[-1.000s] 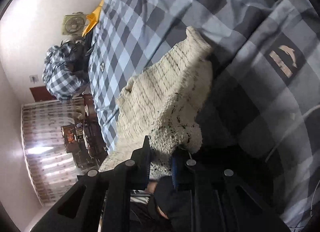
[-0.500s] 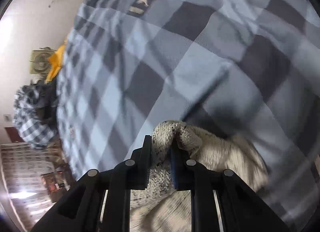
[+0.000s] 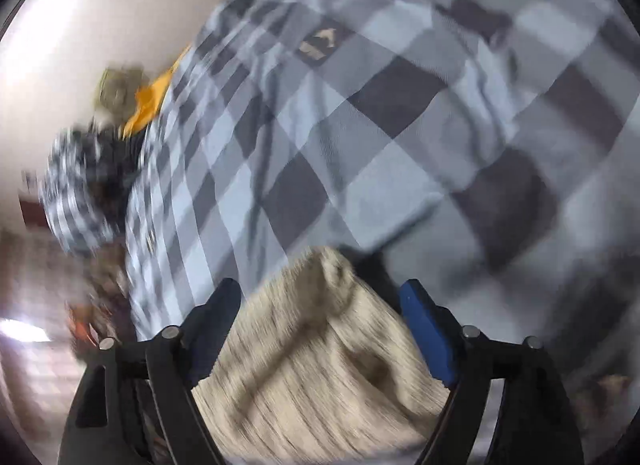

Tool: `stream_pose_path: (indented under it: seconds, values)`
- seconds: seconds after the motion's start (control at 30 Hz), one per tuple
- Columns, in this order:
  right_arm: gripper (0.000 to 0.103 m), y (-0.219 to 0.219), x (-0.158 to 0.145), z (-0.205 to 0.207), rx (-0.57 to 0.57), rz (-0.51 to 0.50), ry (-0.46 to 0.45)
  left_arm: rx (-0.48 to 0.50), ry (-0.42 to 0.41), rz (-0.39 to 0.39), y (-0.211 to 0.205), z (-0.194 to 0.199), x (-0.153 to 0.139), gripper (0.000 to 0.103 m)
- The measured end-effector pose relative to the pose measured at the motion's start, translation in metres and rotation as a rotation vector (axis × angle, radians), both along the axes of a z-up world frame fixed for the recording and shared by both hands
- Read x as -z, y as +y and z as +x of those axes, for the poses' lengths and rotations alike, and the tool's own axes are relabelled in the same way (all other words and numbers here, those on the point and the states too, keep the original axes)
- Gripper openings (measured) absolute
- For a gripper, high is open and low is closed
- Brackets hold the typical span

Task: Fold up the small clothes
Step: 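Lift the bundle edge with both grippers and fold it over, opening the left gripper, then hold the folded edge with the right gripper and press it down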

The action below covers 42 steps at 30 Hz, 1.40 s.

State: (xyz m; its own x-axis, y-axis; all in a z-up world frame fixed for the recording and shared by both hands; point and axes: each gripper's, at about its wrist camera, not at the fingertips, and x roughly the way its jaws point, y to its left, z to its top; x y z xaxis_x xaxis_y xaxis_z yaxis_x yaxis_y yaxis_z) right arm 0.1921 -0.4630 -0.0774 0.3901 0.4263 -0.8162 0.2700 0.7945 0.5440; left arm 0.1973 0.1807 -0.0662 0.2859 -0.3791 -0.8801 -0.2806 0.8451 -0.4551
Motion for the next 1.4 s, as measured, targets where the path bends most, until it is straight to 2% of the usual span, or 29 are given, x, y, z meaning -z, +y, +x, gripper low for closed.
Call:
stream_pose_path:
  seconds: [0.13,0.2,0.27,0.33,0.43,0.5,0.53,0.6,0.67,0.8,0.93,1.03,1.1,1.17,1.23,1.3,1.33,1.37,1.4]
  values:
    - [0.08,0.022,0.023,-0.028,-0.225,-0.107,0.088,0.013,-0.023,-0.007,-0.002,-0.001,-0.027,0.02]
    - [0.08,0.031,0.036,-0.031,-0.265,-0.163,0.099,-0.004,-0.023,-0.019,0.003,0.001,-0.031,0.023]
    - [0.08,0.041,0.048,-0.033,-0.279,-0.186,0.09,-0.033,-0.018,-0.021,0.007,0.001,-0.032,0.031]
    - [0.08,0.051,0.058,-0.028,-0.297,-0.171,0.072,-0.084,-0.068,0.03,0.015,-0.002,-0.042,0.101]
    - [0.08,0.068,0.064,-0.02,-0.33,-0.186,0.064,-0.15,-0.133,-0.024,0.034,-0.005,-0.056,0.103]
    - [0.077,0.082,0.066,-0.015,-0.37,-0.211,0.071,-0.159,-0.136,0.03,0.039,-0.008,-0.066,0.103]
    - [0.069,0.083,0.059,-0.017,-0.385,-0.211,0.074,-0.149,-0.134,0.075,0.036,-0.012,-0.07,0.103]
    - [0.024,0.084,0.055,-0.02,-0.397,-0.229,0.077,-0.095,-0.13,0.119,0.021,-0.026,-0.073,0.103]
    - [0.008,0.075,0.047,-0.029,-0.383,-0.212,0.071,-0.016,-0.129,0.126,-0.006,-0.045,-0.071,0.103]
    - [0.007,0.055,0.035,-0.057,-0.371,-0.114,0.035,0.141,-0.142,0.108,-0.07,-0.081,-0.047,0.103]
    - [0.003,0.024,0.021,-0.091,-0.268,0.056,-0.018,0.262,-0.069,0.206,-0.12,-0.086,0.005,0.103]
    - [0.0,0.008,0.02,-0.11,-0.204,0.083,-0.045,0.308,-0.081,0.322,-0.132,-0.085,0.023,0.103]
    - [0.0,0.005,0.033,-0.113,-0.184,0.061,-0.009,0.327,-0.109,0.349,-0.132,-0.082,0.023,0.103]
    - [0.0,0.009,0.046,-0.111,-0.18,0.007,0.037,0.315,-0.109,0.334,-0.127,-0.079,0.021,0.103]
    - [0.001,0.005,0.043,-0.106,-0.132,-0.038,0.051,0.293,-0.118,0.302,-0.122,-0.078,0.019,0.103]
    - [0.009,0.0,0.031,-0.097,-0.096,0.043,0.007,0.292,-0.129,0.292,-0.121,-0.082,0.023,0.103]
    - [0.019,0.006,0.025,-0.088,-0.094,0.081,-0.007,0.301,-0.128,0.296,-0.122,-0.082,0.024,0.103]
    - [0.053,0.011,0.023,-0.083,-0.103,0.08,-0.008,0.314,-0.127,0.307,-0.123,-0.084,0.026,0.103]
    - [0.073,0.019,0.021,-0.076,-0.121,0.065,-0.014,0.323,-0.128,0.321,-0.125,-0.084,0.027,0.103]
